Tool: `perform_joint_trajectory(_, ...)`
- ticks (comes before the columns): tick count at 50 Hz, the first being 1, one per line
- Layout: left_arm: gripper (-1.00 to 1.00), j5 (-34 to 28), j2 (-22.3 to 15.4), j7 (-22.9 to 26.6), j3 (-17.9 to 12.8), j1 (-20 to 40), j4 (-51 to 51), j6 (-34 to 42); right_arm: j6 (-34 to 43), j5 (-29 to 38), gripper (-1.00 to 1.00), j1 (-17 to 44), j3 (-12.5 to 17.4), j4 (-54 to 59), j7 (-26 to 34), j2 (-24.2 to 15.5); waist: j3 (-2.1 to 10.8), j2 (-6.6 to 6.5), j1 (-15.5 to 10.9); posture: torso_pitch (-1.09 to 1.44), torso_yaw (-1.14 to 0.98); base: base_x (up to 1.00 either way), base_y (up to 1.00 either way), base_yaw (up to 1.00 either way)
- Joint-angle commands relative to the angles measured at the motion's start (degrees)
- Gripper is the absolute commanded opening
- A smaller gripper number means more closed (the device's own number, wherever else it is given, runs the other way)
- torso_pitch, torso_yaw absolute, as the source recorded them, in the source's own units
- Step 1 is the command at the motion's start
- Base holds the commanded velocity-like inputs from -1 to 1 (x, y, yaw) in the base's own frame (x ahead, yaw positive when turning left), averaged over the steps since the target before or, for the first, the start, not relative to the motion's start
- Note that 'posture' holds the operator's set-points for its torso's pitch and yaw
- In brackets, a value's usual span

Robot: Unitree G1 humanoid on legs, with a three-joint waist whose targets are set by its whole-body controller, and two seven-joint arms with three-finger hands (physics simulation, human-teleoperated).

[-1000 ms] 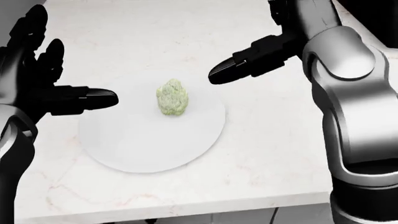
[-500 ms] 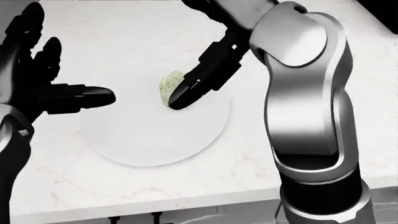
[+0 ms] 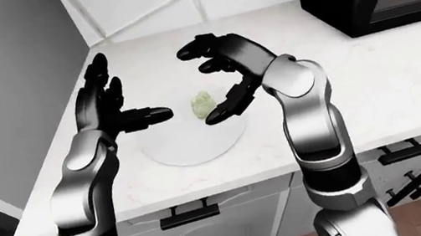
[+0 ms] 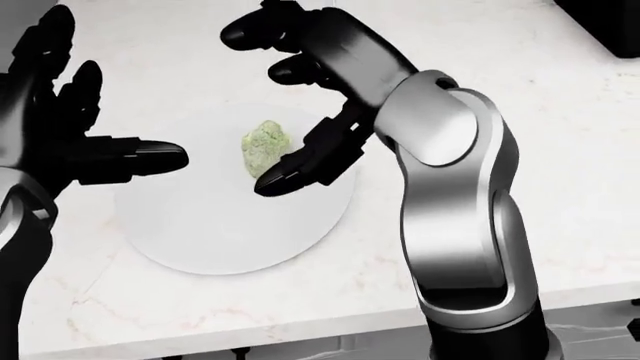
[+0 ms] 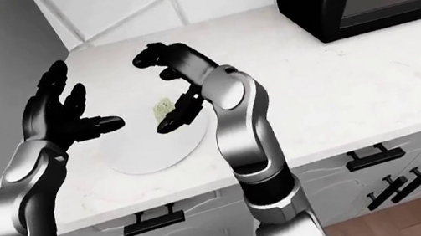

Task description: Place the broccoli on the top rack of the oven.

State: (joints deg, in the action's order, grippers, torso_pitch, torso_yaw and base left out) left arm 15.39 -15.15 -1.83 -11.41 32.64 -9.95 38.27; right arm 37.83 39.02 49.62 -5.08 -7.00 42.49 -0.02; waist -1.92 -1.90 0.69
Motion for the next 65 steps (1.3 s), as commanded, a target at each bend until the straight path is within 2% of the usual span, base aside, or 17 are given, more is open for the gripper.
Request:
perform_joint_trajectory(1,1.00,0.1,-0.7,-0.1,-0.7,1.7,-2.1,-1.7,-0.8,0.3,0.46,1.8,0.2,-2.3,-0.8,0.2,1.63,-0.20,0.0,0.00,0.00,0.00,0.00,0.00)
perform_joint_trajectory(13,1.00,0.1,-0.8,0.0,-0.7,1.7,-1.7,-2.1,-4.8,-1.6,0.41,-0.3,0.4,1.5,-6.2,1.3,1.70,-0.22,0.0,0.00,0.00,0.00,0.00,0.00)
perform_joint_trajectory(20,1.00,0.1,-0.8,0.0,-0.7,1.6,-1.9,-2.0,-5.4,-2.5,0.36,-0.7,0.2,2.3,-7.4,1.4,1.68,-0.23,-0.1,0.00,0.00,0.00,0.00,0.00)
perform_joint_trajectory(41,1.00,0.2,-0.8,-0.1,-0.7,1.6,-2.1,-1.8,-9.5,-4.4,0.37,-1.0,0.7,8.1,-11.7,0.8,1.84,-0.11,-0.2,0.00,0.00,0.00,0.00,0.00)
perform_joint_trajectory(65,1.00,0.4,-0.9,-0.1,-0.7,1.9,-1.8,-1.8,-14.5,-7.3,0.31,1.0,0.8,17.1,-17.3,1.4,1.98,-0.10,-0.2,0.00,0.00,0.00,0.00,0.00)
